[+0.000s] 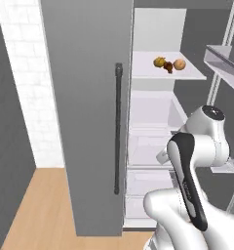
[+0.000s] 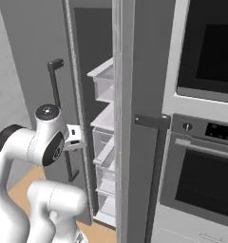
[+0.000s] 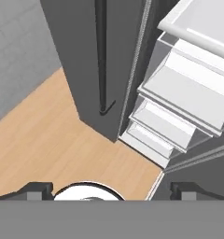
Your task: Place one squash and one chicken drumstick in each tupperware on the nearby counter, to pack two identical lunches.
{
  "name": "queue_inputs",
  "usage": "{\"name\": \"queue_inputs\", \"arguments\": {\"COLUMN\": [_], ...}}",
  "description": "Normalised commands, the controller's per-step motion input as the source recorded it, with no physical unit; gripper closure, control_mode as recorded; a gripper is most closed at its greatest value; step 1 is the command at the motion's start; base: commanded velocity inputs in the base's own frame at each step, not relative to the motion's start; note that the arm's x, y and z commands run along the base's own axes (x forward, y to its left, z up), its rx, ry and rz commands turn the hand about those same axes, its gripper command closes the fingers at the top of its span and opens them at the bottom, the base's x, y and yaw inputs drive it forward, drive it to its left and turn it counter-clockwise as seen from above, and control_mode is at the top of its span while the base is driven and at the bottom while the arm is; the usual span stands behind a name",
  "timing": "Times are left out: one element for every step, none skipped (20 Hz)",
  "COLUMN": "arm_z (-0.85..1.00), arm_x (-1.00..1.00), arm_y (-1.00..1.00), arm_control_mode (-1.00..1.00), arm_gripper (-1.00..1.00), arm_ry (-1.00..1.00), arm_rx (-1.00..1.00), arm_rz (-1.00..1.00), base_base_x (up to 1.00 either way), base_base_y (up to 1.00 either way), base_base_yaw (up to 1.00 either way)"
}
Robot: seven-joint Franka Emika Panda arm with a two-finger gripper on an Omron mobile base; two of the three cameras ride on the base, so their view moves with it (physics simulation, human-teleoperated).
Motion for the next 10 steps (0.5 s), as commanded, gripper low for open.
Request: {"name": "queue_inputs", "arguments": {"arm_z": [0.00, 0.00, 0.00, 0.00, 0.00, 0.00, 0.00, 0.00, 0.00, 0.00], "arm_x": [0.00, 0.00, 0.00, 0.00, 0.00, 0.00, 0.00, 0.00, 0.00, 0.00], "arm_y": [0.00, 0.00, 0.00, 0.00, 0.00, 0.00, 0.00, 0.00, 0.00, 0.00], "arm_control_mode": [1.00, 1.00, 1.00, 1.00, 1.00, 1.00, 1.00, 1.00, 1.00, 1.00], "arm_gripper": [-1.00, -1.00, -1.00, -1.00, -1.00, -1.00, -1.00, -1.00, -1.00, -1.00], "arm_ry": [0.00, 0.00, 0.00, 0.00, 0.00, 0.00, 0.00, 0.00, 0.00, 0.00], "arm_rx": [0.00, 0.00, 0.00, 0.00, 0.00, 0.00, 0.00, 0.00, 0.00, 0.00], "arm_rz": [0.00, 0.00, 0.00, 0.00, 0.00, 0.00, 0.00, 0.00, 0.00, 0.00], "base_base_x": [0.84, 0.76, 0.76, 0.78, 0.77, 0.75, 0.67, 0.56, 0.48, 0.39], "base_base_y": [0.59, 0.44, 0.39, 0.39, 0.36, 0.40, 0.33, 0.09, 0.00, 0.00], "base_base_yaw": [-0.44, -0.44, -0.43, -0.43, -0.43, -0.42, -0.41, -0.38, -0.36, -0.34]}}
